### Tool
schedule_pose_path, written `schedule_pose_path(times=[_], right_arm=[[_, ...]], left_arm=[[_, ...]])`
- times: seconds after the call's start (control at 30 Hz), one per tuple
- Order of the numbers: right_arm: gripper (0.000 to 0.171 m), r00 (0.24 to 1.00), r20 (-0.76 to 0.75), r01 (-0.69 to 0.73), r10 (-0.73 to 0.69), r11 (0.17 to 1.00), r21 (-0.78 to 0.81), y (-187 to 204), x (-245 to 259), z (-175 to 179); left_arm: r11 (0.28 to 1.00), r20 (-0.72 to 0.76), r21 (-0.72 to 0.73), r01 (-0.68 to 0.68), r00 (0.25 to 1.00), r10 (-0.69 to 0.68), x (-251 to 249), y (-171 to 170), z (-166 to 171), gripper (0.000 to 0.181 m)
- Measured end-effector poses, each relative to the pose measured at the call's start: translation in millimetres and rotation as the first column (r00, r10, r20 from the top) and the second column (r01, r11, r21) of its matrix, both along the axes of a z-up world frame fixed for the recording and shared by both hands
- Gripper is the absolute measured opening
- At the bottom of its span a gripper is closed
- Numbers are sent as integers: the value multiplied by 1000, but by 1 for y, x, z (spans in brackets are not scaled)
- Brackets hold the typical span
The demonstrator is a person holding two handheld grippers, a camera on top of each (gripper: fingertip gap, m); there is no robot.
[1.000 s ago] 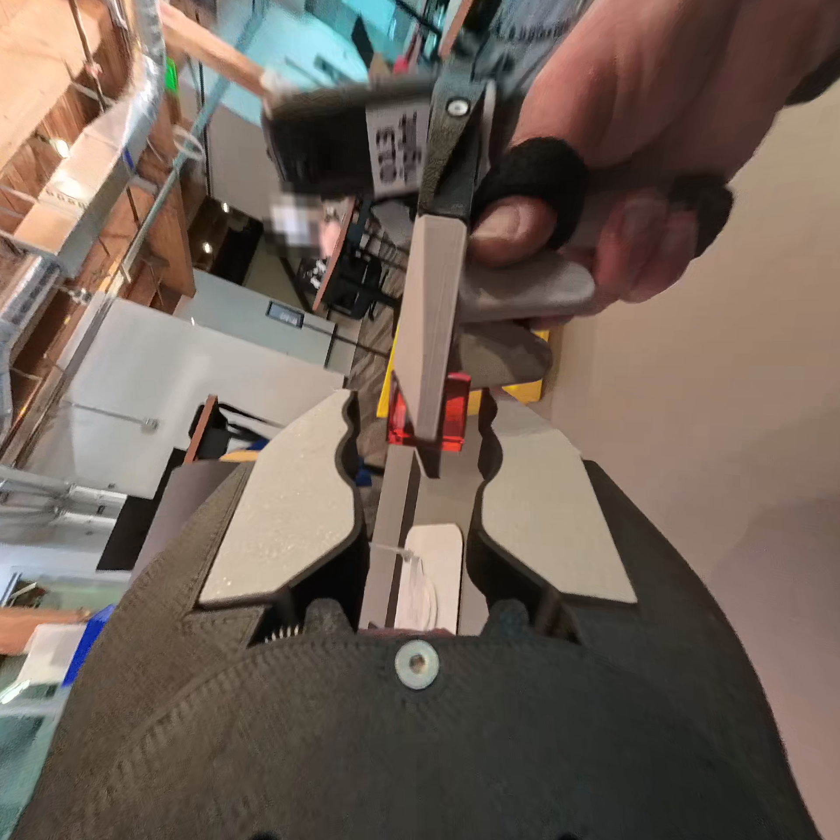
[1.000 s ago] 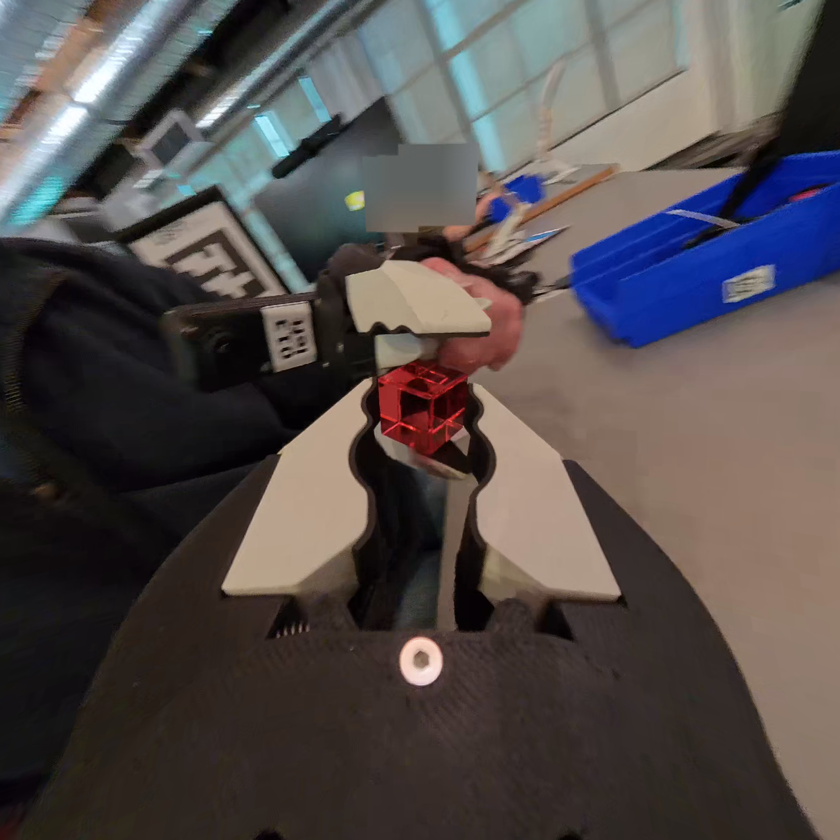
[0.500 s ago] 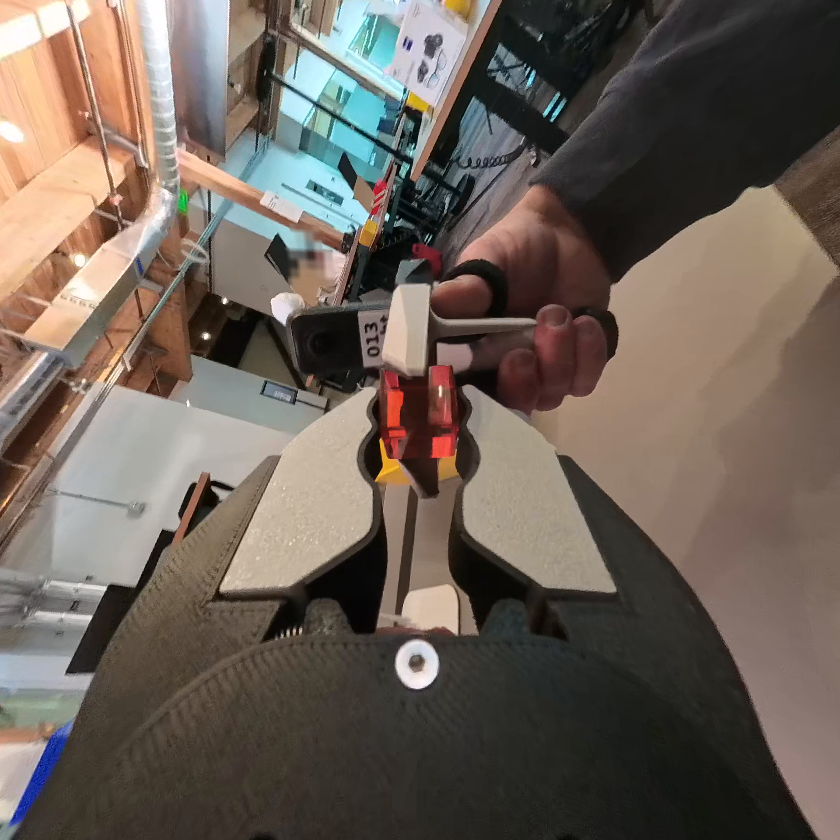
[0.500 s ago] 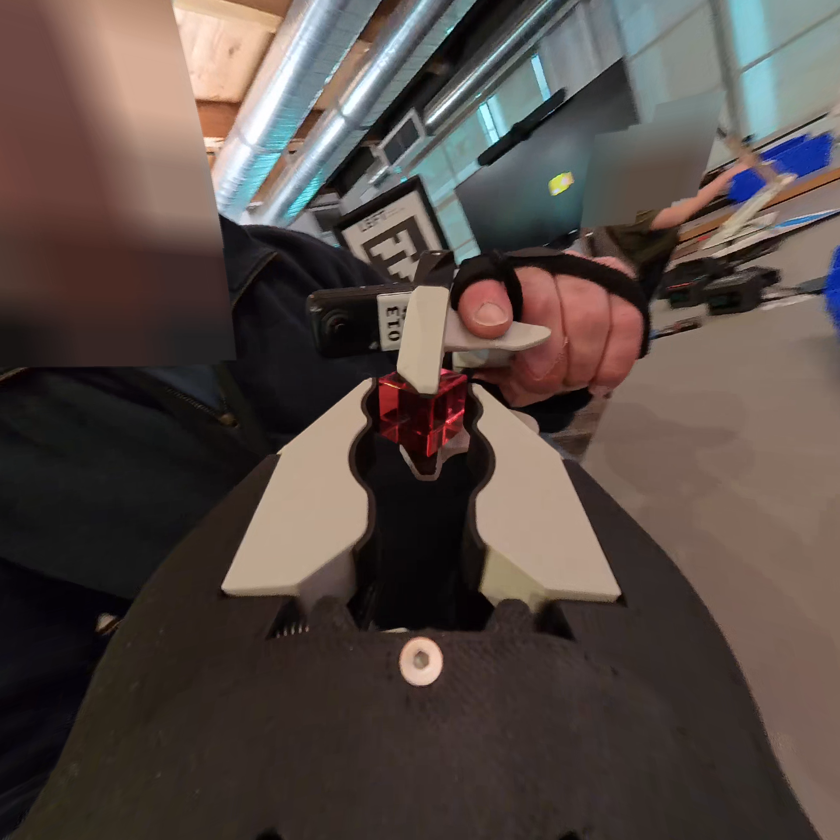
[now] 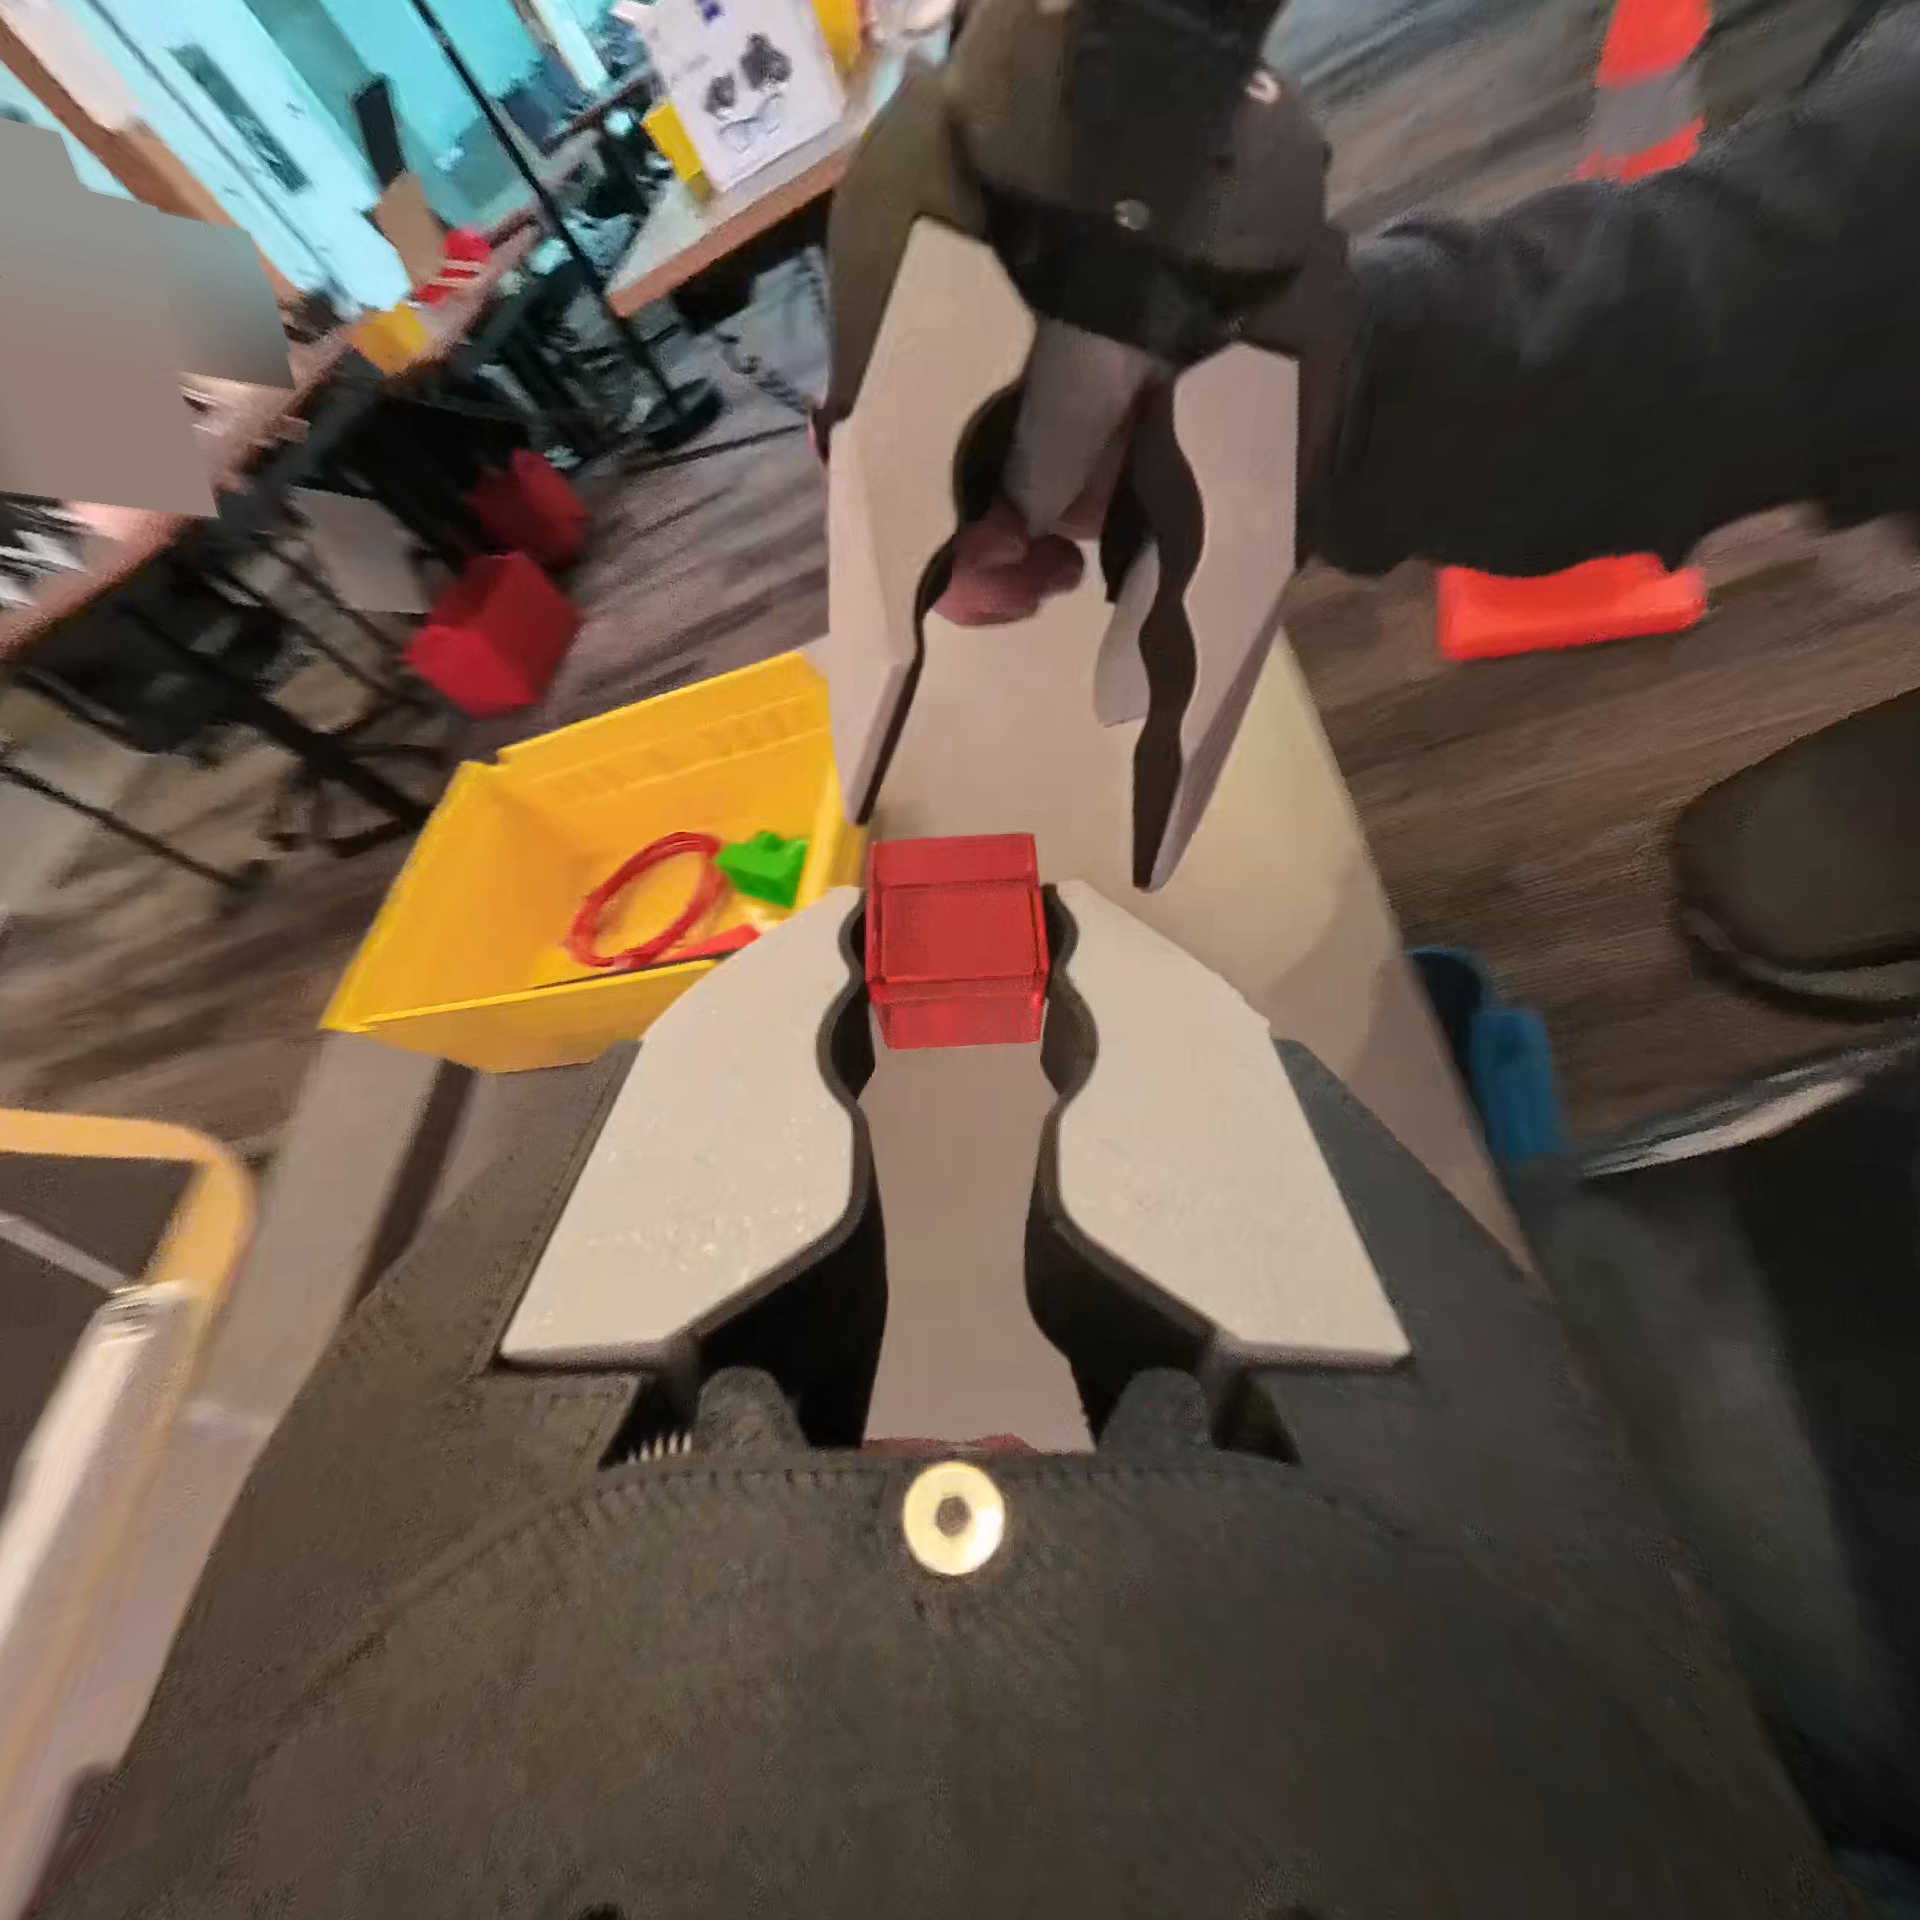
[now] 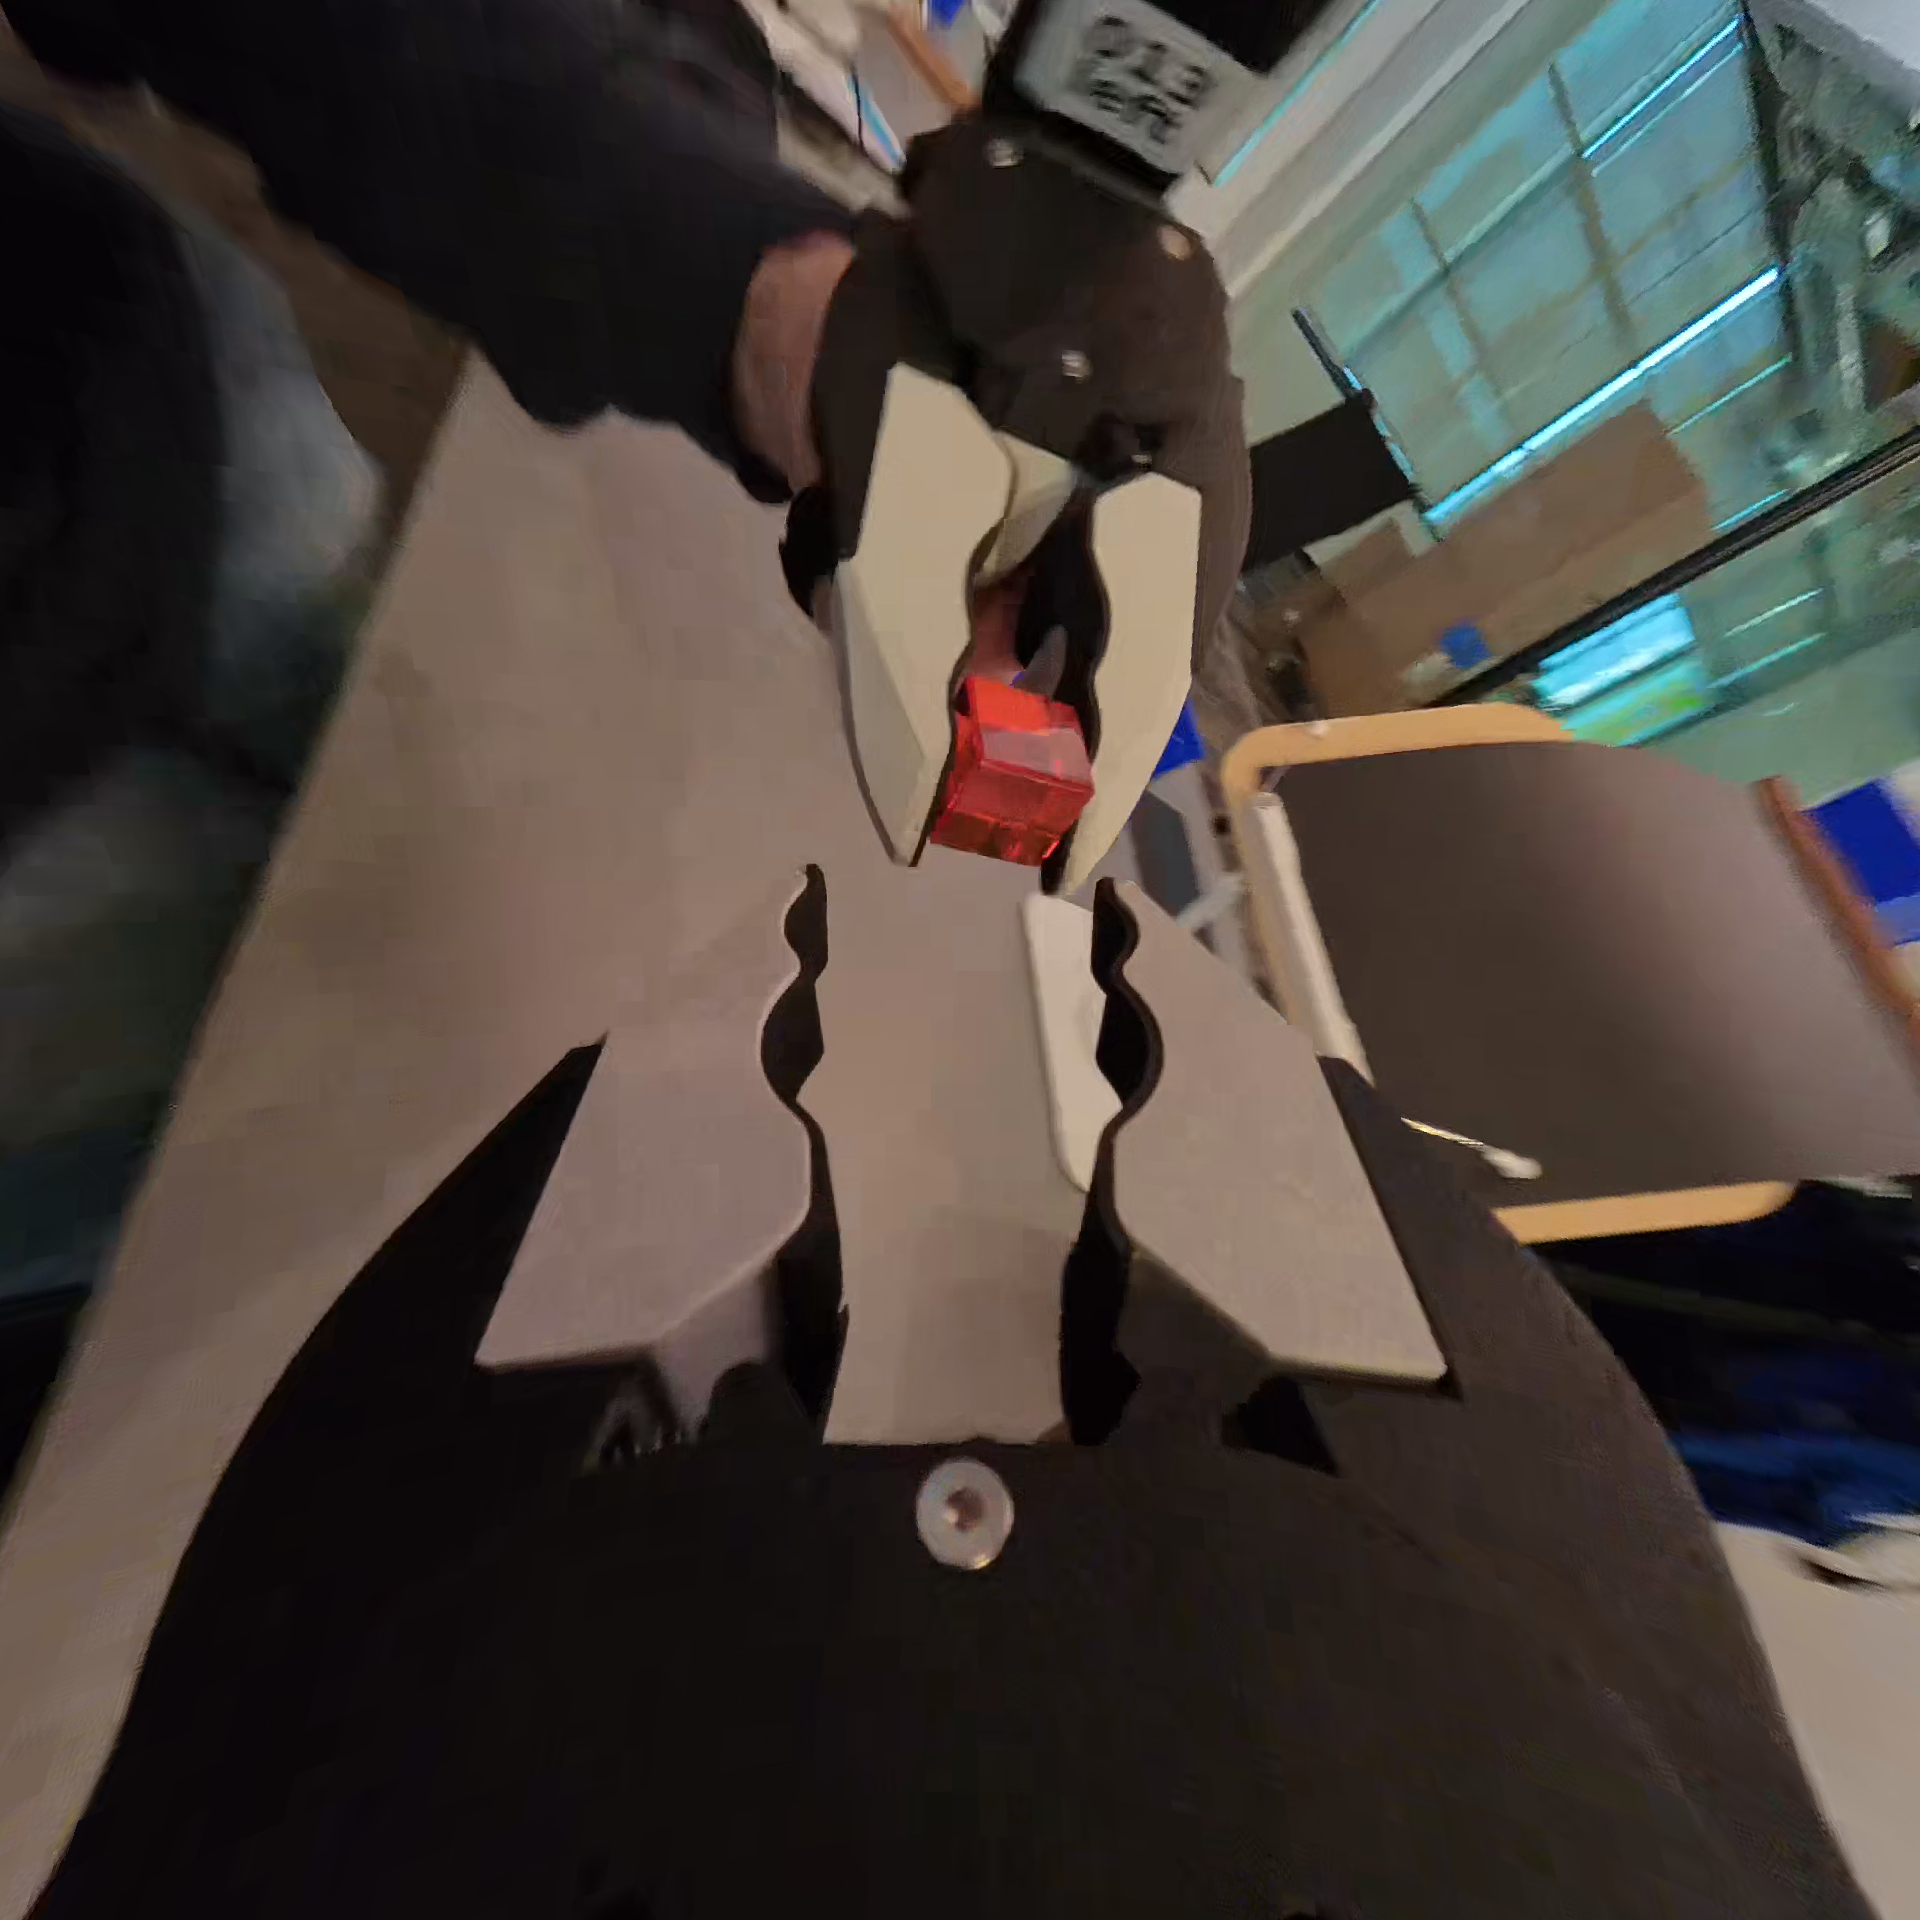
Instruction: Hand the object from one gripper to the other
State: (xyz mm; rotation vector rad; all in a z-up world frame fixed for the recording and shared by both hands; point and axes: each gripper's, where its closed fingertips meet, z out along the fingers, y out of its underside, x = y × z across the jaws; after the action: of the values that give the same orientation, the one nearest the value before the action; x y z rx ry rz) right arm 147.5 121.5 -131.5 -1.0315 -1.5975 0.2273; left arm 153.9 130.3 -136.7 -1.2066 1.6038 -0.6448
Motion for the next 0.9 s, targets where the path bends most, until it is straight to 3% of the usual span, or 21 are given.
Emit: schedule_pose_path(times=[0.2,0.37,0.5,0.6,0.8,0.9], right_arm=[[64,991,59,88,-119,923,376,6,-12,12],[62,986,58,108,-159,853,510,8,-23,12],[30,989,80,69,-127,859,507,1,-25,12],[27,986,112,57,-126,874,482,0,-24,8],[27,989,106,64,-106,938,341,1,-22,1],[27,995,47,78,-89,978,192,3,-20,1]], left_arm=[[920,156,-357,159,982,-109,5,-9,23,29],[771,267,-550,322,942,-204,12,-24,27,28],[665,295,-630,401,916,-273,15,-37,20,28],[611,320,-661,436,900,-297,16,-41,17,28],[572,336,-681,457,889,-310,17,-41,11,29],[652,311,-646,398,916,-252,19,-31,11,47]])
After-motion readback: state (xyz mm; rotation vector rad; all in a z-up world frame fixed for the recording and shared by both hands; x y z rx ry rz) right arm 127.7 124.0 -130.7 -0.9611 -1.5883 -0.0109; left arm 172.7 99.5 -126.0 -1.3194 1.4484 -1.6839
